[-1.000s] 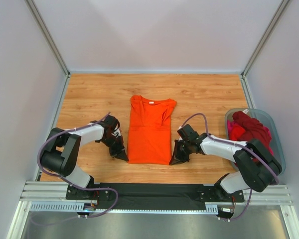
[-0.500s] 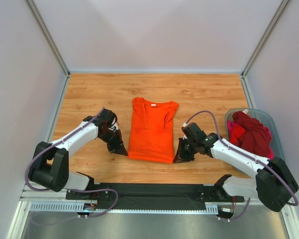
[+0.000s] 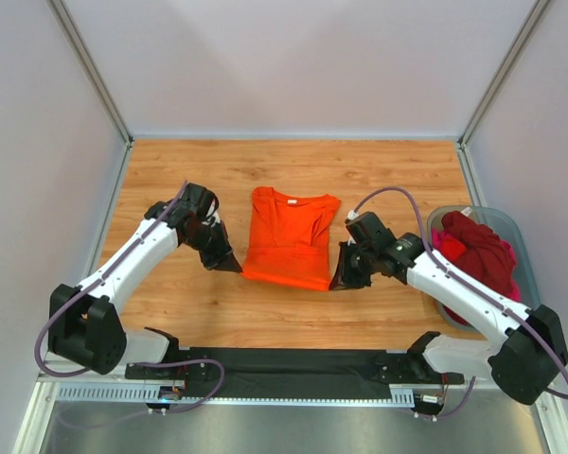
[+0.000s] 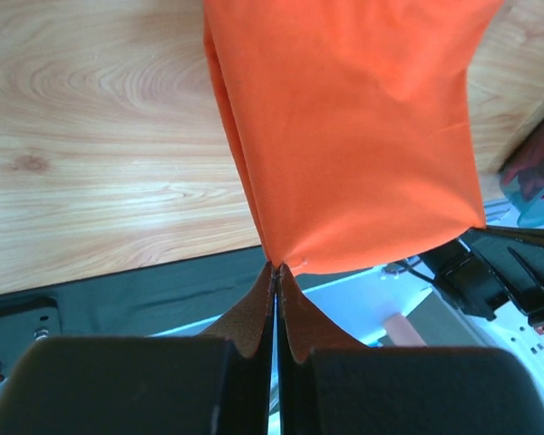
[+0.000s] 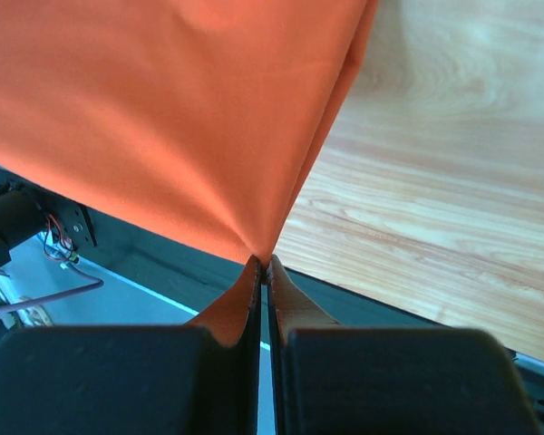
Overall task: Fold and stack the t-shirts
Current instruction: Fold the tshirt
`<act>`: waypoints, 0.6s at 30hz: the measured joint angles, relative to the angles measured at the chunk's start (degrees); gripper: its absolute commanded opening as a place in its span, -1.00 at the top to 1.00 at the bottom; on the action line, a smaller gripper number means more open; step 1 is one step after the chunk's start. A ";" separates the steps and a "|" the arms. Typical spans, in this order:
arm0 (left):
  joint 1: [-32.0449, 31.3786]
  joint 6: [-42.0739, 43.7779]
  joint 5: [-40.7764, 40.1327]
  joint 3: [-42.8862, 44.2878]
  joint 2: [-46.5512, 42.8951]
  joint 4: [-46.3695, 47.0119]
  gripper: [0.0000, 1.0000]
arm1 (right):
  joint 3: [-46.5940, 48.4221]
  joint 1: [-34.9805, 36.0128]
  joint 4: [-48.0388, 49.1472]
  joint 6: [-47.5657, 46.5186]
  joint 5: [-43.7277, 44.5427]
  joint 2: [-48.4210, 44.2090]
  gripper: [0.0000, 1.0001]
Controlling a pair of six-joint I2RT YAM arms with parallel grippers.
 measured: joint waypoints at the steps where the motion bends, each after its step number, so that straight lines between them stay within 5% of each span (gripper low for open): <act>1: 0.17 0.04 -0.31 1.38 0.72 -0.39 1.00 | 1.46 -0.02 -0.46 -0.46 0.46 0.90 0.99; 18: 6.75 3.52 -2.10 38.77 29.94 0.70 1.00 | 30.49 -9.51 -4.09 -10.91 5.97 26.32 0.99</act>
